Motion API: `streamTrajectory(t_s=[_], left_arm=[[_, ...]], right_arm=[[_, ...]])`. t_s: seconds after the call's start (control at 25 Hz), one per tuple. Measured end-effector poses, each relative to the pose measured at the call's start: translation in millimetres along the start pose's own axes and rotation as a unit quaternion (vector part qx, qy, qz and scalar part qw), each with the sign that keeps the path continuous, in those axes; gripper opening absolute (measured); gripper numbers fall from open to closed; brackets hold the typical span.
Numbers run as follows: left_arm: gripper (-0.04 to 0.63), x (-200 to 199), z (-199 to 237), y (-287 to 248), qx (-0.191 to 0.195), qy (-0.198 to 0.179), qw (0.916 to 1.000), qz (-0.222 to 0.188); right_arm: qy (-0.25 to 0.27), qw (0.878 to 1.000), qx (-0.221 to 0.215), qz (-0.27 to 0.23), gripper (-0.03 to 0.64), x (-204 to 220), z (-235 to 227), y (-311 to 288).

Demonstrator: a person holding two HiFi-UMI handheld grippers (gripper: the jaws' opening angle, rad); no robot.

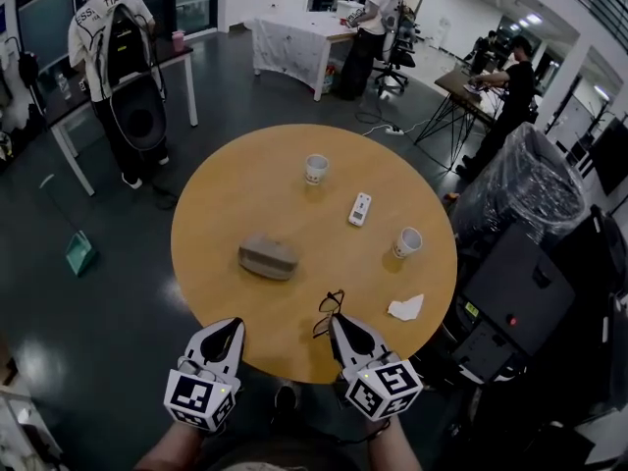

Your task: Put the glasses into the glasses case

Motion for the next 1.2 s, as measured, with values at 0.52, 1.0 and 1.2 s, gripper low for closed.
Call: streamTrajectory(t_s=[0.52, 1.0, 1.2], left_arm=[[0.006, -8.6, 15.2, -29.1, -0.078, 0.010, 0.9969, 0.005], [0.006, 8.3, 59.2, -54.4, -0.055, 0.027, 0.9973, 0.039], [0.006, 22.9, 91.0, -87.6, -0.037, 0.024, 0.9956, 0.083]], right_arm=[[0.013, 0.998, -0.053, 0.024, -0.009, -15.9, -41.8, -43.4], [0.049, 0.995, -0.054, 0.070, -0.009, -16.5, -24.0, -99.1], [0.074, 0.992, -0.040, 0.098, -0.009, -18.0, -18.6, -129.0]])
Point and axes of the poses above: the fingertips, and each gripper's own axes: y backward along the fingers, z to its left, x out of its underside, the point moved 10 cm from there along y, backward along the fingers, and after that the axes turned 8 degrees about z, right-handed, at the moved point
